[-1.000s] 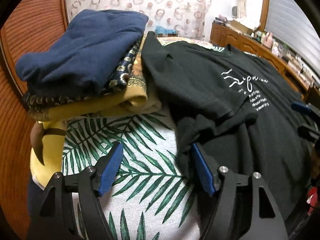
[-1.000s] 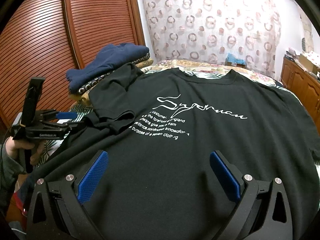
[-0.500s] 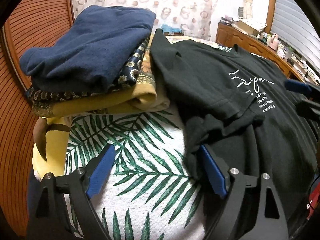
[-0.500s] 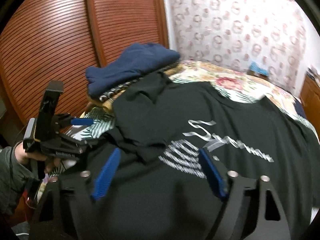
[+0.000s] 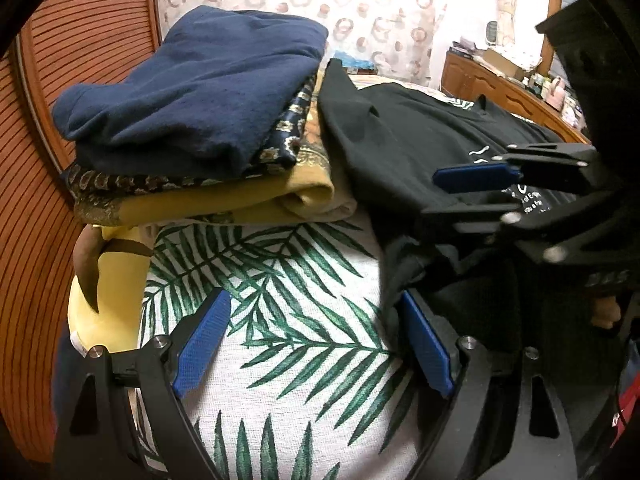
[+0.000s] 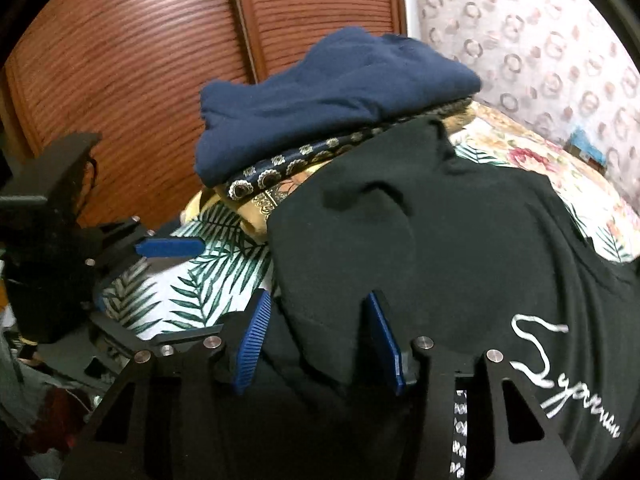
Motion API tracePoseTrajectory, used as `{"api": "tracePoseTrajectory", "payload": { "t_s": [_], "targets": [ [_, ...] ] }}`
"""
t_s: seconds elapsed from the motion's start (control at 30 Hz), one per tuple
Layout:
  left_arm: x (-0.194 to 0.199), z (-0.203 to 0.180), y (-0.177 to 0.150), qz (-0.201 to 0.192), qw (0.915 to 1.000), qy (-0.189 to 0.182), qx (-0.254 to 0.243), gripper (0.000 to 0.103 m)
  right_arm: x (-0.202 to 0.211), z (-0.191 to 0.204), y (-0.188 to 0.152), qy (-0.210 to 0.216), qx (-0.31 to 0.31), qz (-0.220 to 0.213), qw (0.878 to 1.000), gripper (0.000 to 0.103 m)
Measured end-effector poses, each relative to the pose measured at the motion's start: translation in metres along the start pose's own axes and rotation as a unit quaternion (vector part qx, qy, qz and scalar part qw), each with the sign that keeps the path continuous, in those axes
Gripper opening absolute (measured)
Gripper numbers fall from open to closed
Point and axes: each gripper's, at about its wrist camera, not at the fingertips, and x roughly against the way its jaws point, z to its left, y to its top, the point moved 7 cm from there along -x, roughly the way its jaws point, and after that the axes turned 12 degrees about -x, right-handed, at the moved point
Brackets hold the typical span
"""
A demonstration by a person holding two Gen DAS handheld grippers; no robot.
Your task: Fold small clothes
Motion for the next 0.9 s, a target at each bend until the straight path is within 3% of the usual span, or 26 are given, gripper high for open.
{"api": "tracePoseTrajectory", "payload": {
  "t_s": [0.13,0.2,0.37,0.5,0.63,0.73,0.83,0.9],
  "targets": [
    [-0.001,-0.001,-0.001,0.002,1.0000,0.004,-0.004,0.086,-0.021,-0.013,0.008,-0.030,-0.013,0.018,0.999,0.031],
    [-0.001,-0.001,0.000,0.002,1.0000,0.004,-0.004,0.086,-0.021,-0.022,0.012,-0.029,-0.024,0.010,0.999,0.010],
    [-0.001,-0.001,-0.001,0.002,1.0000,0.005,-0.004,0.086,0.000,-0.048,0.029,-0.027,-0.074,-0.038,0.996,0.009],
    [-0.001,0.000,-0.001,0.002,1.0000,0.006,-0.003,0.086,0.023,-0.097,0.038,-0.071,-0.153,-0.077,0.983,0.009],
    [-0.001,0.000,-0.001,0.002,1.0000,0.006,-0.003,0.086,0.033,-0.123,0.035,-0.124,-0.168,-0.082,0.975,0.009],
    [-0.001,0.000,-0.001,0.002,1.0000,0.006,-0.003,0.086,0.036,-0.129,0.032,-0.163,-0.170,-0.080,0.968,0.019],
    [-0.001,0.000,0.000,0.002,1.0000,0.006,-0.003,0.086,0.031,-0.117,0.036,-0.148,-0.161,-0.085,0.972,0.021],
    [-0.001,0.000,-0.001,0.002,1.0000,0.006,-0.003,0.086,0.025,-0.103,0.035,-0.118,-0.158,-0.071,0.978,0.039]
  ]
}}
